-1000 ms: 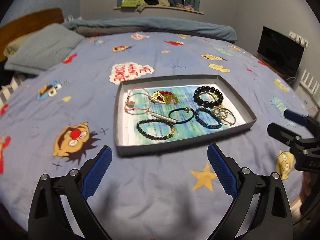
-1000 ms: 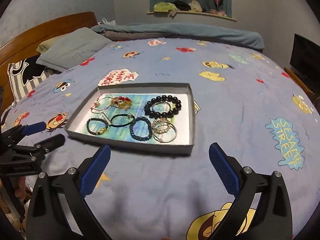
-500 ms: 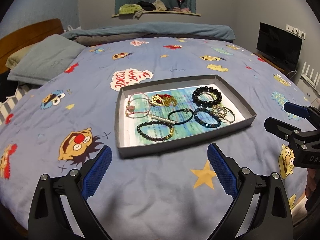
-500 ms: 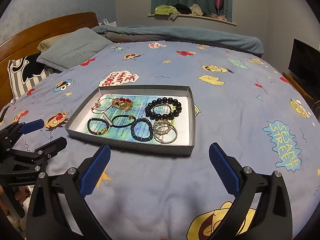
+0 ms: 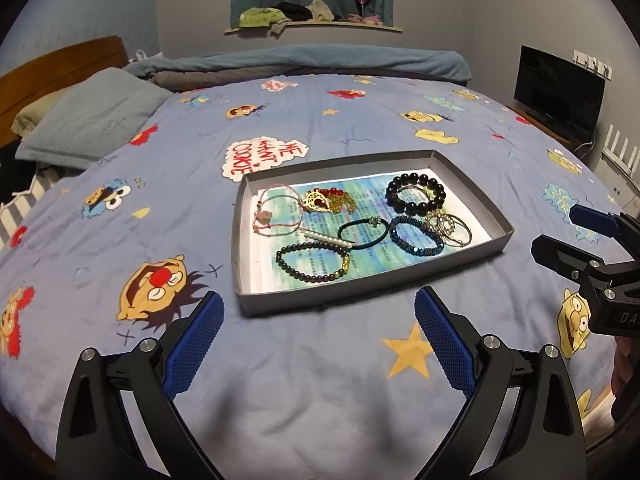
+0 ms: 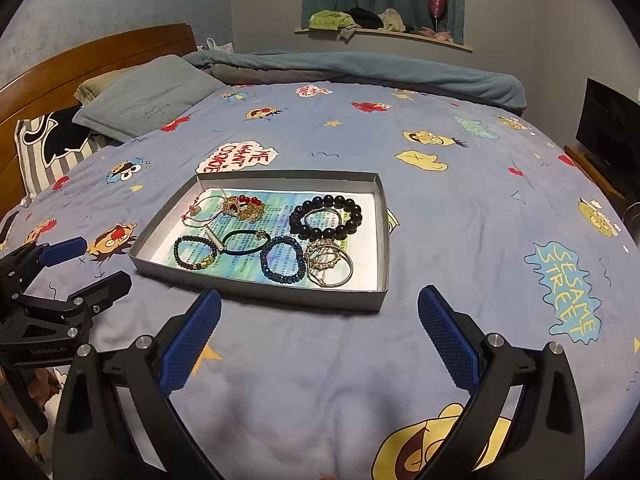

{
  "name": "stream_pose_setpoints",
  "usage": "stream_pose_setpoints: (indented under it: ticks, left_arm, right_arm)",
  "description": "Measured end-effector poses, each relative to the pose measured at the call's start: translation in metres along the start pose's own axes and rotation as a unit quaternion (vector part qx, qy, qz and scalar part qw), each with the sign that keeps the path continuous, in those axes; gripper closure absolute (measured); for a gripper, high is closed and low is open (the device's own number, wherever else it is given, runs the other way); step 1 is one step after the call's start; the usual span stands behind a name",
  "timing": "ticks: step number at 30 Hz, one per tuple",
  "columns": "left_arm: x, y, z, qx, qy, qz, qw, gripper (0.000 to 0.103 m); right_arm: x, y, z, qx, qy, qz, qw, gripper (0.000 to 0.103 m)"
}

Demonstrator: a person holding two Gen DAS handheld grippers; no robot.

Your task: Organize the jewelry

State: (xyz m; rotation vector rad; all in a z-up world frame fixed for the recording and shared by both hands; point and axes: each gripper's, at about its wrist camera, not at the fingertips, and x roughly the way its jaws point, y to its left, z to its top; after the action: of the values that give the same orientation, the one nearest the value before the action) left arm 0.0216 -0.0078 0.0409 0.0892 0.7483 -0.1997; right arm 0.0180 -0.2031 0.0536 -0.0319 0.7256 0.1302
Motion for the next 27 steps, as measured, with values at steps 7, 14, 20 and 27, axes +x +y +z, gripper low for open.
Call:
stream_pose_setpoints:
  ticks: [7,14,20,27]
  left_arm:
    - [0.0000,0.0009,-0.0003,0.000,0.000,0.000,1.0000,0.007]
    - [0.0003,0.0016,-0.0004,-0.001,-0.001,0.002,1.0000,0.007]
    - [0.0008,0.0042,-0.0009,-0.003,0.000,0.004,1.0000,0.007]
    - [0.0007,0.0040,-0.0007,-0.004,-0.001,0.003,1.0000,0.007]
  right_arm:
    - [-0.0005,0.0000,0.0003,0.000,0.000,0.000,1.000,0.006]
    - [-0.0011,-0.0005,-0.0004,0.001,0.003,0.000,1.000,0.006]
    - [-0.0010,-0.0004,-0.0005,0.001,0.004,0.000,1.000,0.006]
    - [-0.0003,-0.0003,-0.0007,0.000,0.005,0.000,1.000,0.006]
